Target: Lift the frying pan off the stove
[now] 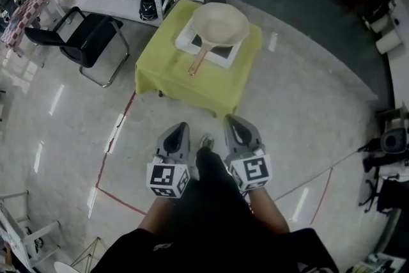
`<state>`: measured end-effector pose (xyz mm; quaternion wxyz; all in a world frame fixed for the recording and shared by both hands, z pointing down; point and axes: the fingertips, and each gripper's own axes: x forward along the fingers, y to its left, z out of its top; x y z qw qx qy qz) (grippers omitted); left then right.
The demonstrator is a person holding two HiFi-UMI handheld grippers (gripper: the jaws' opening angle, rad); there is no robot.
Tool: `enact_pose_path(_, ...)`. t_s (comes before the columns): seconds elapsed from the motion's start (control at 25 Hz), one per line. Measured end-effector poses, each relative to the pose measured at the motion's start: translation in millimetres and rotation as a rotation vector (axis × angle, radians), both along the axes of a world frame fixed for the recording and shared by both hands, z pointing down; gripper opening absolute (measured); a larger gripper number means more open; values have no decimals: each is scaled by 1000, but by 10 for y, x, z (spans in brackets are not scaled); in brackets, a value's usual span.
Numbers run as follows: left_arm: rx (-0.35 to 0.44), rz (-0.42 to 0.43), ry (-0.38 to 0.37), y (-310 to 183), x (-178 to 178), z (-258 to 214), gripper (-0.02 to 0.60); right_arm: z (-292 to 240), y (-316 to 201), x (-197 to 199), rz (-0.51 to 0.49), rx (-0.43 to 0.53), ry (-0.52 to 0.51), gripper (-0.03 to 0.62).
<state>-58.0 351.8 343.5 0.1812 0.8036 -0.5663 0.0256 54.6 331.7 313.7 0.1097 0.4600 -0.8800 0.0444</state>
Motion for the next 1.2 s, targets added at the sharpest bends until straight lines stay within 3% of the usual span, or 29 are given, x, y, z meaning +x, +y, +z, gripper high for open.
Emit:
enact_pose_path(0.32, -58, 4, -36, -841, -84, 116, 43, 159, -870, 80, 1, -27, -60, 15)
enact_pose_path(0.6, -133, 10, -46, -1580, -32, 218, 43, 317, -1572, 263, -8, -137, -63, 15)
enact_pose_path(1.04, -257, -9, 24, -2092, -3, 582, 43, 791, -2154, 402, -49, -271, -106, 15)
enact_pose_path(1.2, -280, -1, 7, -2255, -43, 711, 43, 930, -2325, 358, -40, -300, -105, 15)
